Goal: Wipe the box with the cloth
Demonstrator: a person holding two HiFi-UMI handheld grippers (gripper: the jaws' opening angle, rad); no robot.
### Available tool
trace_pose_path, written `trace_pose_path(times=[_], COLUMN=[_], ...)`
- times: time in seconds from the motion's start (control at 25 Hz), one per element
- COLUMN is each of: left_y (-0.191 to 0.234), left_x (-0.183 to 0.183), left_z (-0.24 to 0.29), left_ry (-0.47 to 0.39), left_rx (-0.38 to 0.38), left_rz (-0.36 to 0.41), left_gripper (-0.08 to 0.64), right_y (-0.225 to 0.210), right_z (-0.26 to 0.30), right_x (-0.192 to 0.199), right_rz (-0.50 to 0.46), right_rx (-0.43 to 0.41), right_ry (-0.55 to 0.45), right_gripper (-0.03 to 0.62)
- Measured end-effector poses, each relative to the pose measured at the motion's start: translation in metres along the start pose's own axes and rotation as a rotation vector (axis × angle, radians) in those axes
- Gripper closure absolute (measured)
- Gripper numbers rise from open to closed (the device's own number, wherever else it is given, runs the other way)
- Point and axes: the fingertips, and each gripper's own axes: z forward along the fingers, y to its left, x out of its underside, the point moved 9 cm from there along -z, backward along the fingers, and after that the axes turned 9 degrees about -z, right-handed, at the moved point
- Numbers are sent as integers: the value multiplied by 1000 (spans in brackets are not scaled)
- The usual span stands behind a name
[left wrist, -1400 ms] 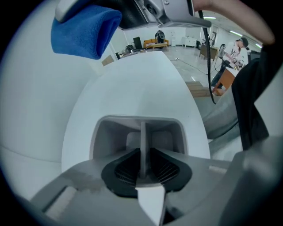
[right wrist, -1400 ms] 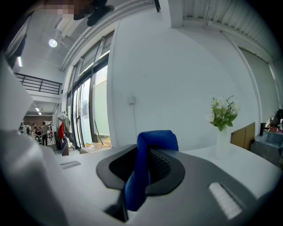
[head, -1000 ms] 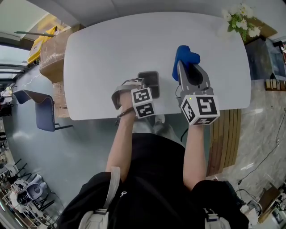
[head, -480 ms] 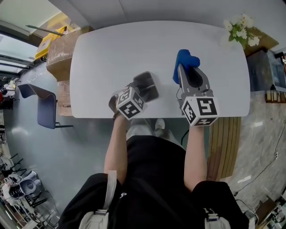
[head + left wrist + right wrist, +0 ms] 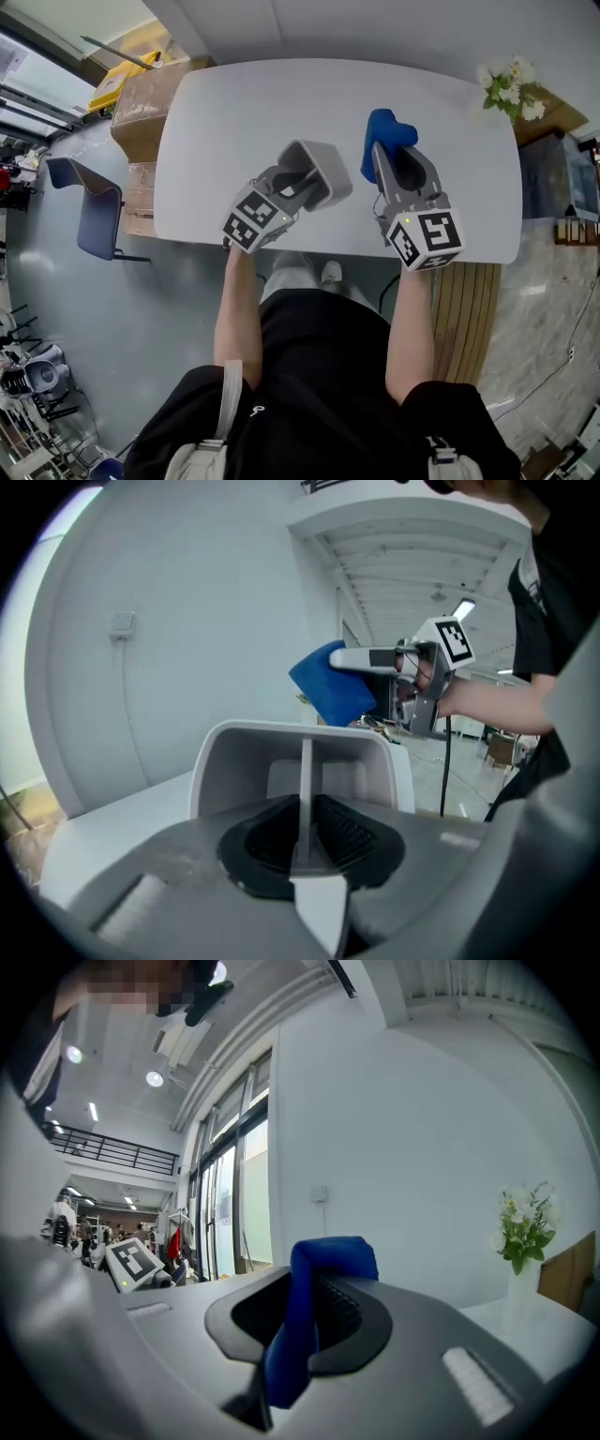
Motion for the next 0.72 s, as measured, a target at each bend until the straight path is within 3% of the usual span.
trace_pose_path(times=[0.28,0.72], left_y=[-5,-13], left_x=[-7,-22], left_z=[-15,-27], left_ry=[-124,-156], left_rx=[41,46], left_rz=[-60,-19], left_gripper=[497,497], right_y=[13,37], right_z=[1,-1], right_x=[-9,-12], right_rz=[-48,-130], right_rx=[-164,-388], right_ry=[-40,-17], right_gripper=[535,535])
